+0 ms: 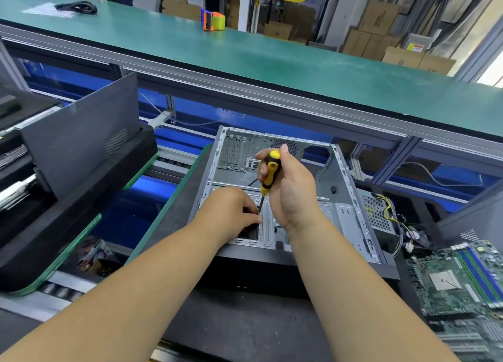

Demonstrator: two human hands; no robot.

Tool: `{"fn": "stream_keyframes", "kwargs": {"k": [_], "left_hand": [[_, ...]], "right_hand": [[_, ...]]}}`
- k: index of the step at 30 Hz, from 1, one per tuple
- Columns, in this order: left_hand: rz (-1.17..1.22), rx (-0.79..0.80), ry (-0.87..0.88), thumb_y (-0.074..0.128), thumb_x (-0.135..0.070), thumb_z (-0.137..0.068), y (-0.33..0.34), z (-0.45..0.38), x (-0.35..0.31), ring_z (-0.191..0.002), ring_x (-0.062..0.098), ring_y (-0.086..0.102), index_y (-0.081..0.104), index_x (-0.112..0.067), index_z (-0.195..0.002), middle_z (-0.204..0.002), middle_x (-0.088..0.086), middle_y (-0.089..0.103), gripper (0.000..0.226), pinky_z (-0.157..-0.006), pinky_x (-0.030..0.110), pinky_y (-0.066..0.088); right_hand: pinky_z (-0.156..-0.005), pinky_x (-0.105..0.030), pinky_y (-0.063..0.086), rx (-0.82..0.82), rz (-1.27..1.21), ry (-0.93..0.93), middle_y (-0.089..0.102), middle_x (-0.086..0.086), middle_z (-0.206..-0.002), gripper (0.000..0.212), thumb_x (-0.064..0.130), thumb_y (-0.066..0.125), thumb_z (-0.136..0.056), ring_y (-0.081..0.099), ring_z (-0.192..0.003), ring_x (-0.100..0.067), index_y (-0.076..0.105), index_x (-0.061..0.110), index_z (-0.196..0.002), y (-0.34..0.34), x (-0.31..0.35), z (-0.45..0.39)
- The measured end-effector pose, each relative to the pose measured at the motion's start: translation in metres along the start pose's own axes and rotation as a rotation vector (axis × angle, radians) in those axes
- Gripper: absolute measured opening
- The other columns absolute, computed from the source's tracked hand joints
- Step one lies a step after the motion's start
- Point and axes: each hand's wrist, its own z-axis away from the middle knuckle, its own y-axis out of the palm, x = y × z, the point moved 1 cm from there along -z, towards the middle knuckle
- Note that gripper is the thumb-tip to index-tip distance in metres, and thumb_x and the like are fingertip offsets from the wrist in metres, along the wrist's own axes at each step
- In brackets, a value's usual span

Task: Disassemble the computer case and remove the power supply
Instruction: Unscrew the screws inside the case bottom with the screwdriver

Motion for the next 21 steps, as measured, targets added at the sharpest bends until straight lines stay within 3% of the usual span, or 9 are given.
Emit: {"fn": "stream_keyframes", "kwargs": {"k": [5, 9, 17, 21], "left_hand": [[-0.028, 0.016, -0.002, 0.075, -0.045, -0.078, 0.0005, -0.0012, -0.0001, -0.077, 0.008, 0.063, 0.078, -0.032, -0.085, -0.080, -0.009, 0.071, 0.015, -0.072, 0.023, 0.051], [-0.008, 0.010, -0.003, 0.076, -0.043, -0.078, 0.0002, -0.0009, 0.0000, -0.077, 0.009, 0.064, 0.078, -0.030, -0.083, -0.080, -0.008, 0.072, 0.014, -0.074, 0.025, 0.052], [0.014, -0.007, -0.010, 0.076, -0.044, -0.077, 0.0017, -0.0003, 0.0016, -0.078, 0.005, 0.062, 0.078, -0.033, -0.085, -0.082, -0.013, 0.070, 0.014, -0.071, 0.023, 0.051], [0.005, -0.015, 0.007, 0.077, -0.044, -0.076, 0.0019, -0.0002, 0.0019, -0.076, 0.004, 0.060, 0.078, -0.033, -0.083, -0.079, -0.013, 0.069, 0.013, -0.069, 0.021, 0.049]], "right_hand": [[-0.064, -0.026, 0.036, 0.022, -0.005, 0.005, 0.049, 0.003, -0.062, 0.040, 0.048, 0.038, -0.099, 0.043, -0.060, -0.012, 0.057, 0.015, -0.090, 0.0017, -0.0040, -0.0007], [-0.062, -0.024, 0.038, 0.039, 0.013, -0.003, 0.051, 0.004, -0.064, 0.020, 0.039, 0.050, -0.093, 0.044, -0.060, -0.012, 0.047, 0.022, -0.082, 0.0011, -0.0005, -0.0004], [-0.070, -0.030, 0.045, -0.013, 0.097, 0.010, 0.065, 0.003, -0.074, 0.027, 0.040, 0.052, -0.088, 0.061, -0.071, -0.016, 0.064, 0.019, -0.077, -0.0028, 0.0046, 0.0002], [-0.068, -0.027, 0.045, 0.005, 0.017, 0.038, 0.063, 0.001, -0.072, 0.037, 0.036, 0.048, -0.096, 0.056, -0.066, -0.013, 0.072, 0.017, -0.075, -0.0027, 0.0041, -0.0003]]}}
